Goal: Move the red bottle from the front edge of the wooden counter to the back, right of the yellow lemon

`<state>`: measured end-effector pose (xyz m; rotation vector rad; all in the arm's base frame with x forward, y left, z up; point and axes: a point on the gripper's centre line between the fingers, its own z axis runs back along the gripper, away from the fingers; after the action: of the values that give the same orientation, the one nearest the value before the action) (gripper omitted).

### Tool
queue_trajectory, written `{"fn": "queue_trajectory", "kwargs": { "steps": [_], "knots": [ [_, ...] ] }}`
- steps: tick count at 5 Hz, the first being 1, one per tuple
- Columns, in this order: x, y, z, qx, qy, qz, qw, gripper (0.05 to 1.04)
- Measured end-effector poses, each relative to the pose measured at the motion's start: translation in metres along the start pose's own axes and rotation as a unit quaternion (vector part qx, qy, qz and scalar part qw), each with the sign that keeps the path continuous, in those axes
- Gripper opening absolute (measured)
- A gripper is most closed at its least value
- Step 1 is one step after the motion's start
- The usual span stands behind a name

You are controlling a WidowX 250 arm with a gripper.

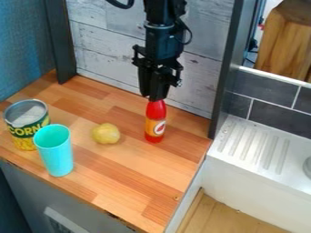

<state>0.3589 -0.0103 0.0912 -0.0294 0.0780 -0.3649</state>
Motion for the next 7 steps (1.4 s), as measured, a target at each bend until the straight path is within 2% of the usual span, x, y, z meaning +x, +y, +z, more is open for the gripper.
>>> {"fn": "queue_trajectory", "kwargs": {
  "steps": [1, 2, 3, 4, 5, 6, 7],
  "knots": [
    [0.004, 0.001, -0.002, -0.004, -0.002, -0.001, 1.0, 0.375],
    [0.0, 0.002, -0.009, -0.003, 0.02, 0.013, 0.9997, 0.684],
    [-0.008, 0.004, -0.005, 0.016, 0.016, 0.038, 0.999, 0.965],
    [-0.026, 0.002, 0.025, 0.043, -0.025, 0.055, 0.9973, 1.005],
    [-0.065, -0.005, 0.04, 0.066, -0.024, 0.072, 0.9949, 1.001],
    [-0.111, -0.011, 0.04, 0.086, 0.022, 0.081, 0.9928, 1.001],
    [-0.151, -0.014, 0.033, 0.088, 0.043, 0.101, 0.99, 1.001]
  ]
}}
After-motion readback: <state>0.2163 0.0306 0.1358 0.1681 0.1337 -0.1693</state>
